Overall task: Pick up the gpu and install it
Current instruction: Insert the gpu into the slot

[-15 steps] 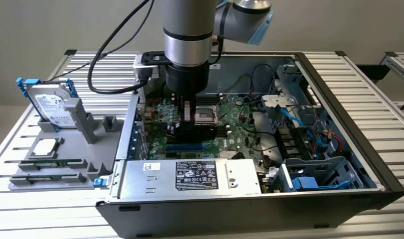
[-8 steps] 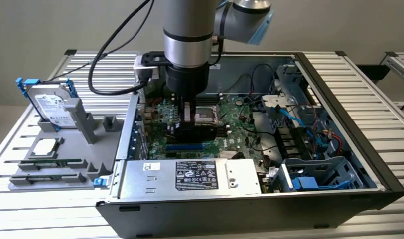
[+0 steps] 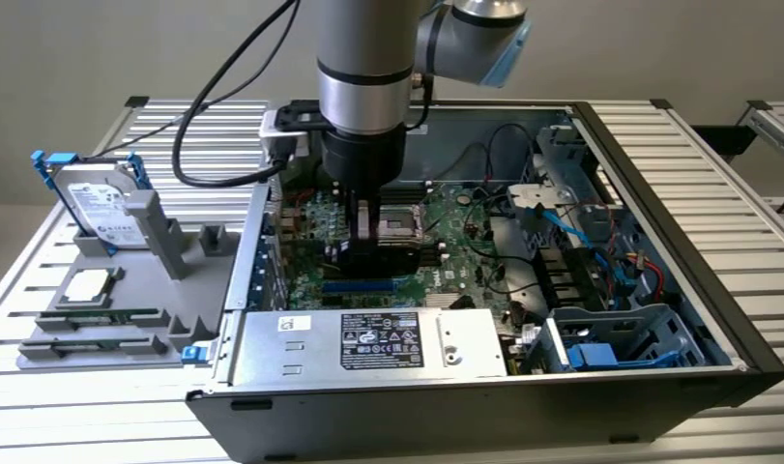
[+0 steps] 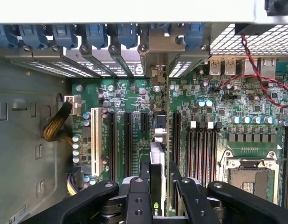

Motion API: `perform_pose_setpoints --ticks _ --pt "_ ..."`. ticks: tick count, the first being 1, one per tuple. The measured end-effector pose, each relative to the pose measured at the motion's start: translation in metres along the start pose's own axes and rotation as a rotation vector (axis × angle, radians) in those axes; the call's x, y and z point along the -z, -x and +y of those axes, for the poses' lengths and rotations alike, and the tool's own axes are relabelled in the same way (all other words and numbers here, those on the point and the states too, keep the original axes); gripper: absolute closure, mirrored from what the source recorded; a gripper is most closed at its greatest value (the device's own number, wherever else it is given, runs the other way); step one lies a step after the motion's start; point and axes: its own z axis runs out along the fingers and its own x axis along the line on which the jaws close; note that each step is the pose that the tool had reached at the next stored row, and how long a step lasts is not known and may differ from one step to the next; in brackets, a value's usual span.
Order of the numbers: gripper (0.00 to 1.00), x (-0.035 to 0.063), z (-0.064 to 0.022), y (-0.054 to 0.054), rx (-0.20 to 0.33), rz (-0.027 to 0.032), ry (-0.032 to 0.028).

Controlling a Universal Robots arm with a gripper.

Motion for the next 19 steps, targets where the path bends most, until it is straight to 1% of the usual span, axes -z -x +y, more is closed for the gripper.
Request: perform_pose_setpoints --ticks 3,8,19 --pt "0.73 -0.0014 0.0000 0.0000 0.000 0.0000 0.0008" --pt "0.73 -0.0039 -0.0001 0.0001 0.000 0.0001 0.0040" --pt "0.73 -0.0077 -0.0002 0.0002 0.000 -0.0001 0.0053"
